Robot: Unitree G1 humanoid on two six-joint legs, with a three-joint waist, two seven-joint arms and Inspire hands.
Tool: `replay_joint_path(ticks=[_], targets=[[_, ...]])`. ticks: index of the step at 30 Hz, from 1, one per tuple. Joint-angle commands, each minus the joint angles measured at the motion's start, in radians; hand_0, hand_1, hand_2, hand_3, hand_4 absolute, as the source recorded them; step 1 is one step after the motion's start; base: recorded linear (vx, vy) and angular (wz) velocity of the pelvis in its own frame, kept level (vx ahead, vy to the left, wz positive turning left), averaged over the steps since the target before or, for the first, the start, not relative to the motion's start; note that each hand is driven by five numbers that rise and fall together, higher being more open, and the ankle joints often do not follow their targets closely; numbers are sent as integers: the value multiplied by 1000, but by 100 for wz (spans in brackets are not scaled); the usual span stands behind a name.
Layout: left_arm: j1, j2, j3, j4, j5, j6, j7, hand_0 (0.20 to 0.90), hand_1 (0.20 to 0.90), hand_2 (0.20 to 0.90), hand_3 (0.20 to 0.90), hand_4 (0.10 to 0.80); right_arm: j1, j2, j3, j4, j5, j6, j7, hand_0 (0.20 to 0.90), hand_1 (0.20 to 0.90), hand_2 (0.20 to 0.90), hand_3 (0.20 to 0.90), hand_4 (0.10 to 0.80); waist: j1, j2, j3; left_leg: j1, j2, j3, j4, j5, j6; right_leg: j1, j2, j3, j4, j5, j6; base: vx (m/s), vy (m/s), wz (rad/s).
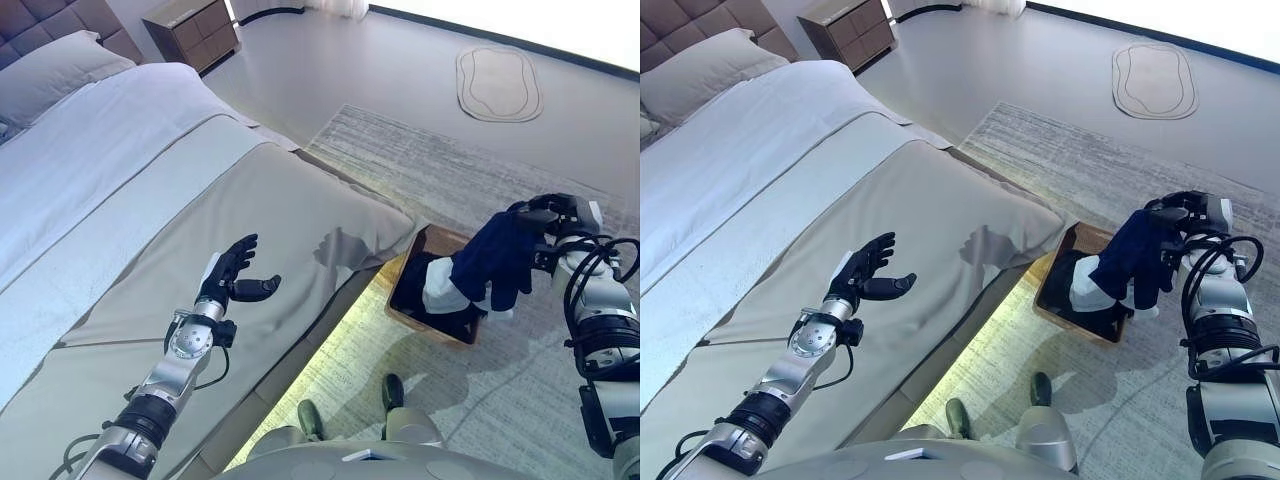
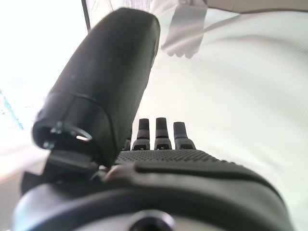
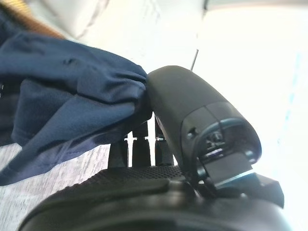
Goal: Pick up the clothes from the bed and place them into the basket
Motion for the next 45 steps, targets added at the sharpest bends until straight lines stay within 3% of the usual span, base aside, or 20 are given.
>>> replay_joint_path(ticks=[1,24,25,26,45], targets=[[-70,24,10,-56,26,-99,20,900,900,900,900,800,-86,-115,26,-7,-19,-79,0,300,300,300,200,100,0,-54,-21,-37,6,-74,80,-90,-46,20,3,-41,51,-83,16,-13,-10,-3],[-81,17,11,-77,26,-85,12,900,900,900,900,800,-63,-67,41,33,2,-106,115,300,300,300,200,100,10,-20,19,-62,4,-83,86,-80,-58,8,-17,-56,49,-84,13,-3,-2,0],[-78,19,14,-79,26,-83,9,900,900,900,900,800,-57,-60,42,33,-6,-104,108,519,519,519,455,355,12,-21,18,-61,3,-85,84,-79,-57,10,-16,-57,49,-84,13,23,-20,4],[-76,19,13,-80,27,-83,10,900,900,900,900,800,-55,-55,44,33,-8,-101,104,900,900,900,900,800,13,-22,18,-60,3,-86,83,-79,-56,10,-16,-57,50,-85,12,17,-17,6],[-44,18,14,-66,37,-100,17,900,900,900,900,800,-43,-31,53,64,-82,-61,49,900,900,900,900,800,29,-45,4,-41,5,-94,69,-75,-50,33,-8,-61,42,-83,10,3,0,3]])
